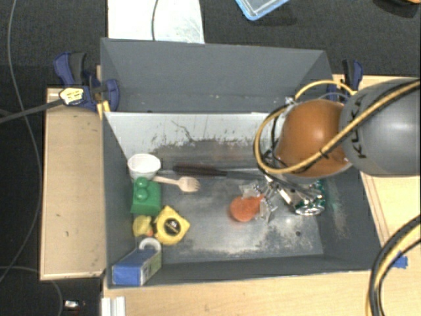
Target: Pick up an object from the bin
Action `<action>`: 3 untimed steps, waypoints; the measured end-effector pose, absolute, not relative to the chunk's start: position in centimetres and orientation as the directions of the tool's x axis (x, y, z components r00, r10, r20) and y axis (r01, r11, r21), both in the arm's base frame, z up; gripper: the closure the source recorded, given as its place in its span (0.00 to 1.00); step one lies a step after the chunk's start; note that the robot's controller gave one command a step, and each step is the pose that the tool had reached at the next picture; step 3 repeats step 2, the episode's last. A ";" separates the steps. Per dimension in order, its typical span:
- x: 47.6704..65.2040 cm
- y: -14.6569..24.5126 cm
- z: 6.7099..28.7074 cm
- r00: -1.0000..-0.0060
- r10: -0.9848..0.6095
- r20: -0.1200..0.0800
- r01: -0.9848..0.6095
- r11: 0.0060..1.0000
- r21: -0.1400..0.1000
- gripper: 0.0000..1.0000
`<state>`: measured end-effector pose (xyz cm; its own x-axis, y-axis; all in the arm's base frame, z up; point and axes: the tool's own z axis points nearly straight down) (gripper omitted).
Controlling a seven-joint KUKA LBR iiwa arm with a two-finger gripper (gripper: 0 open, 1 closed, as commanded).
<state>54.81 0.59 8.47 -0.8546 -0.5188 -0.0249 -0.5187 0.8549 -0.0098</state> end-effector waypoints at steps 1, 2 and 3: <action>54.8 0.6 8.5 -0.855 -0.517 -0.025 -0.517 0.856 -0.010 1.00; 54.8 -0.3 14.2 -0.861 -0.509 -0.020 -0.509 0.861 -0.006 1.00; 54.8 -0.3 14.2 -0.861 -0.509 -0.020 -0.509 0.861 -0.006 1.00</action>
Offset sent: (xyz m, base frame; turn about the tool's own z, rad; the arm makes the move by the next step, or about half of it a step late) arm 0.0033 -0.0192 0.1259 0.0175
